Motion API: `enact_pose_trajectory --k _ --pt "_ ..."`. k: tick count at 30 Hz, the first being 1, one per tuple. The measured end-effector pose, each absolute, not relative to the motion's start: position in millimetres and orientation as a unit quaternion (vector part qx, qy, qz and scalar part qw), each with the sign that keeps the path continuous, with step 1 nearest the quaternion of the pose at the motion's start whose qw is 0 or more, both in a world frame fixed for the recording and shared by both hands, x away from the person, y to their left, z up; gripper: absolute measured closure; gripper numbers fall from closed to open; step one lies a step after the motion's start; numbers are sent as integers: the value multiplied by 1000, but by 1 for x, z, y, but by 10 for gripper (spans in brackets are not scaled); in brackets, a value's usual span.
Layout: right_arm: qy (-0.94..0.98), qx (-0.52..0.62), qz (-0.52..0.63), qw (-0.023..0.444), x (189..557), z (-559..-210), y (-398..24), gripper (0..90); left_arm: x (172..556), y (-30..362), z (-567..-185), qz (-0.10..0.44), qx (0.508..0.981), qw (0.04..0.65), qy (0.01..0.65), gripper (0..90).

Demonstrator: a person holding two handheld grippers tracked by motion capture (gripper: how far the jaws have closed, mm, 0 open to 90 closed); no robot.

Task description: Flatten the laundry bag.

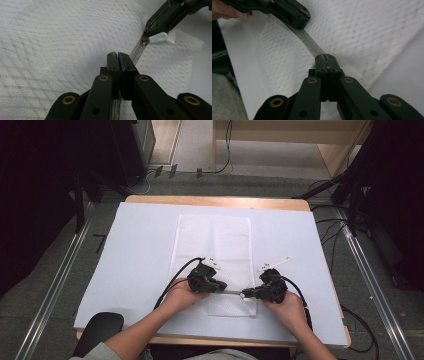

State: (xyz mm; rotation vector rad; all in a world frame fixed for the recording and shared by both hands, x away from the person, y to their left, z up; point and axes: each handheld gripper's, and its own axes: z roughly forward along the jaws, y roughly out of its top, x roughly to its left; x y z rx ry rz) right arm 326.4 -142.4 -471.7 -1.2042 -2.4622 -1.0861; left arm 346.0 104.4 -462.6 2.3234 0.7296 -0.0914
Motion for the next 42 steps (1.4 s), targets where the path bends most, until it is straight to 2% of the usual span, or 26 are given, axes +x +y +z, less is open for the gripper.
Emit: enact_pose_trajectory --k 3,9,19,42 --pt "-841 -397 -358 84 324 -471 -136 900 346 105 -463 -37 895 345 281 894" --pt "-835 -398 -368 92 327 -473 -130 900 347 104 -461 -47 892 347 285 868" --pt "-843 -397 -361 30 320 -462 -146 900 344 101 -447 -67 879 373 289 847" --pt "-859 -381 -340 -15 311 -467 -147 900 343 81 -462 -107 880 338 316 797"
